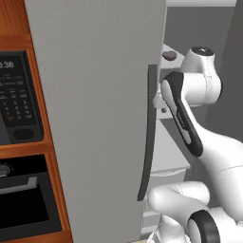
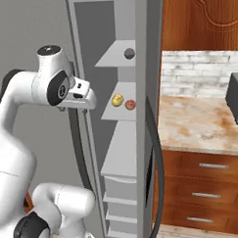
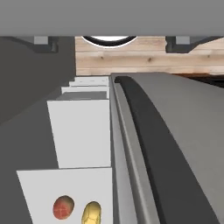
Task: Take the peach, potato, and eggplant from the freezer and place them in the bowl on the counter.
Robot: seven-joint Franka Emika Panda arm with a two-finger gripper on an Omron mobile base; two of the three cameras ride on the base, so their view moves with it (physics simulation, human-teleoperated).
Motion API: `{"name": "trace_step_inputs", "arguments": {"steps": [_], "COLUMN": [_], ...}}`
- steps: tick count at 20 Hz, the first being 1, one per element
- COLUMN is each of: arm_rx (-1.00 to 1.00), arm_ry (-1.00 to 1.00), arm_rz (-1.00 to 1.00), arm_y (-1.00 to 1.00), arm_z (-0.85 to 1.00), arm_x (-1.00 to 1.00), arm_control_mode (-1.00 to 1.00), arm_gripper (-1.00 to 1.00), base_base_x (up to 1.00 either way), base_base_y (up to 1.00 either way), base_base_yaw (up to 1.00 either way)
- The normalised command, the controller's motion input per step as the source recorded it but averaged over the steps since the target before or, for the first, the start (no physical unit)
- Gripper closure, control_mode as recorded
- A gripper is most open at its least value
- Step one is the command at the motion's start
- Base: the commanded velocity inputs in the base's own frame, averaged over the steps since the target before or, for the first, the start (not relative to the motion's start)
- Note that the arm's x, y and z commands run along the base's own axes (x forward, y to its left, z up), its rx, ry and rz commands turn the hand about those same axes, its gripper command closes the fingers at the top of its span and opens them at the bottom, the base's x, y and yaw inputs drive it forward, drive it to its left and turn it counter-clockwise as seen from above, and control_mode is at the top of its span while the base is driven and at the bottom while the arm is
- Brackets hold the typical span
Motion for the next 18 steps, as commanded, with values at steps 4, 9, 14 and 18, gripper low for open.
{"name": "trace_step_inputs", "arguments": {"steps": [4, 9, 14, 18], "arm_rx": [0.00, 0.00, 0.00, 0.00], "arm_ry": [-0.12, -0.17, -0.09, 0.00], "arm_rz": [-0.03, 0.00, 0.00, 0.00], "arm_y": [0.00, 0.00, 0.00, -0.01], "arm_z": [0.13, 0.00, 0.01, 0.00], "arm_x": [-0.89, -0.67, -0.06, 0.12], "arm_control_mode": [-1.00, -1.00, -1.00, 1.00], "arm_gripper": [-1.00, -1.00, -1.00, -1.00], "base_base_x": [0.00, 0.00, 0.00, 0.50], "base_base_y": [0.00, 0.00, 0.00, -0.45], "base_base_yaw": [0.00, 0.00, 0.00, 0.00]}}
